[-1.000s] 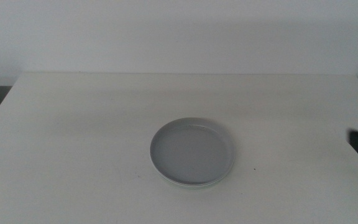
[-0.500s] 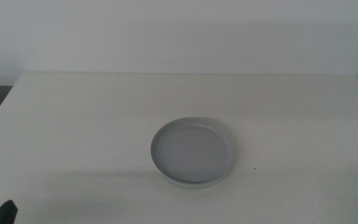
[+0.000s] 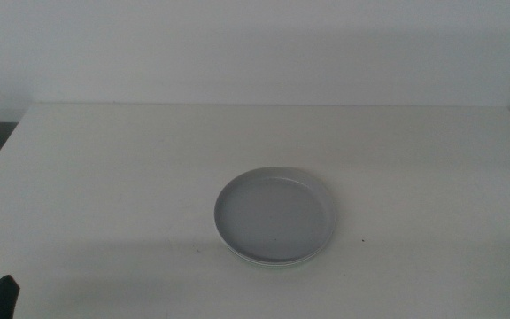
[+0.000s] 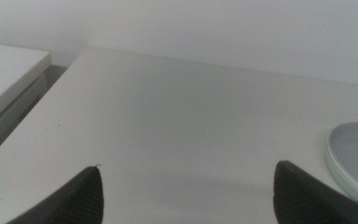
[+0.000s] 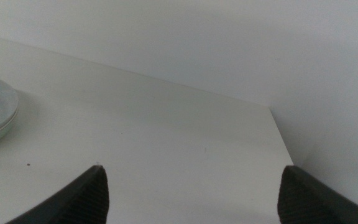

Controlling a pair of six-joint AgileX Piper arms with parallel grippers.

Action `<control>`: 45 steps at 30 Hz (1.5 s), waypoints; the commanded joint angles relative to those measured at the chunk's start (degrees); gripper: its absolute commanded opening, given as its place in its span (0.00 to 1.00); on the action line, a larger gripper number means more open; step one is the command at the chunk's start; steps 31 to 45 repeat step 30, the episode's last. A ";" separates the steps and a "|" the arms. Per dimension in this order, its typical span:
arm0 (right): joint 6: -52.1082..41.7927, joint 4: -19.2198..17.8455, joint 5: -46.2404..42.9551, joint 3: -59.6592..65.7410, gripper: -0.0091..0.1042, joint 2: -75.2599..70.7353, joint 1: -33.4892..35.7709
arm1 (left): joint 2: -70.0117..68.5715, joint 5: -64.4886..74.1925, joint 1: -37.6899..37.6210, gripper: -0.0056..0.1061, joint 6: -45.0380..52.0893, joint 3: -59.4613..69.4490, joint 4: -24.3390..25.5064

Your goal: Stack the three bowls on top of each other.

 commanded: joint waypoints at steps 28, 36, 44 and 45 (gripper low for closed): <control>31.55 -15.38 -5.28 0.21 0.90 -0.27 -0.17 | -0.23 -1.38 0.06 0.89 -0.02 0.00 0.10; 31.55 -15.38 -5.28 0.21 0.90 -0.27 -0.17 | -0.23 -1.37 0.06 0.89 -0.02 0.00 0.10; 31.55 -15.38 -5.28 0.21 0.90 -0.27 -0.17 | -0.23 -1.37 0.06 0.89 -0.02 0.00 0.10; 31.55 -15.38 -5.28 0.21 0.90 -0.27 -0.17 | -0.23 -1.37 0.06 0.89 -0.02 0.00 0.10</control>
